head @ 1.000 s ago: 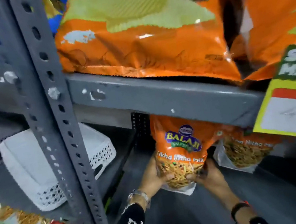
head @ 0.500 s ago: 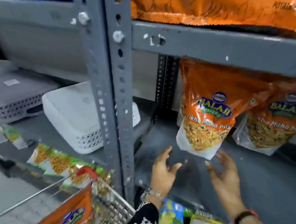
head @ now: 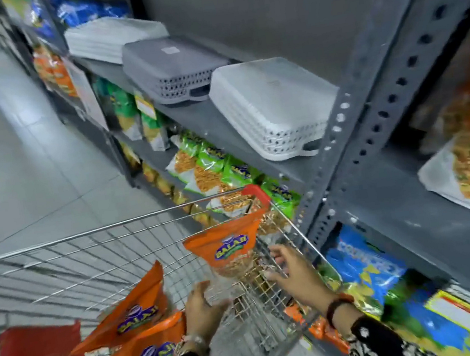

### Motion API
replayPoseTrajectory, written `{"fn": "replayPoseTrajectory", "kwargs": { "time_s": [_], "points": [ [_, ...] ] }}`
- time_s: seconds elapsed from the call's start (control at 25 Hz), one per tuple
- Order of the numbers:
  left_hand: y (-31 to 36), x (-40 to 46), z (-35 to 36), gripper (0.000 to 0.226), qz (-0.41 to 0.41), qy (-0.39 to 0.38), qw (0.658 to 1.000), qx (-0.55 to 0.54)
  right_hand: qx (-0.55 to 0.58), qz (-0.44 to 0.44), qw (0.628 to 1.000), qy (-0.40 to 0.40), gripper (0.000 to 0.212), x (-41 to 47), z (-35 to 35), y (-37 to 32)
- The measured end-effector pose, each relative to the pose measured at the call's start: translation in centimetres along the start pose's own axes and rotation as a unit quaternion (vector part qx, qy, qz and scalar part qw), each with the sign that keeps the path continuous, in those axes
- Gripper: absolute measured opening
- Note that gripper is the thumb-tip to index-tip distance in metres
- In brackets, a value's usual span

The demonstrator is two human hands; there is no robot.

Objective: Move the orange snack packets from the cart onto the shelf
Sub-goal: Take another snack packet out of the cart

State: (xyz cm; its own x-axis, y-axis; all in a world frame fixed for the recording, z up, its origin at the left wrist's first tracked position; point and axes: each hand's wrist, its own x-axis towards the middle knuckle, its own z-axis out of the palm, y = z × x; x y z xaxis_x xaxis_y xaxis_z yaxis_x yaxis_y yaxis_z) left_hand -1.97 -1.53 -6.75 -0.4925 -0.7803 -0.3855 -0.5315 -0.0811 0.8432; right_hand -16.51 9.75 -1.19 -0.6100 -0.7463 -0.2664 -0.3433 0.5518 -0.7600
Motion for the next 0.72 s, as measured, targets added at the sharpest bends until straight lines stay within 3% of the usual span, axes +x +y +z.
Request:
{"fn": "replayPoseTrajectory", "kwargs": {
  "time_s": [0.12, 0.24, 0.44, 0.72],
  "points": [
    [-0.8, 3.0, 0.4, 0.073, -0.046, -0.007, 0.998, -0.039, -0.033, 0.043, 0.997, -0.060, 0.070, 4.7, 2.1, 0.6],
    [-1.9, 7.7, 2.2, 0.089, -0.068, 0.002, 0.995, -0.069, -0.018, 0.090, 0.992, -0.084, 0.077, 10.1, 3.6, 2.5],
    [-3.1, 12.7, 4.9, 0.047, -0.011, -0.004, 0.994, -0.110, -0.035, 0.076, 0.991, -0.103, 0.065, 16.8, 6.6, 7.5],
    [-3.0, 14.1, 5.2, 0.038, -0.041, 0.057, 0.987, -0.144, 0.013, 0.096, 0.994, -0.055, 0.048, 17.8, 7.7, 7.7]
  ]
}}
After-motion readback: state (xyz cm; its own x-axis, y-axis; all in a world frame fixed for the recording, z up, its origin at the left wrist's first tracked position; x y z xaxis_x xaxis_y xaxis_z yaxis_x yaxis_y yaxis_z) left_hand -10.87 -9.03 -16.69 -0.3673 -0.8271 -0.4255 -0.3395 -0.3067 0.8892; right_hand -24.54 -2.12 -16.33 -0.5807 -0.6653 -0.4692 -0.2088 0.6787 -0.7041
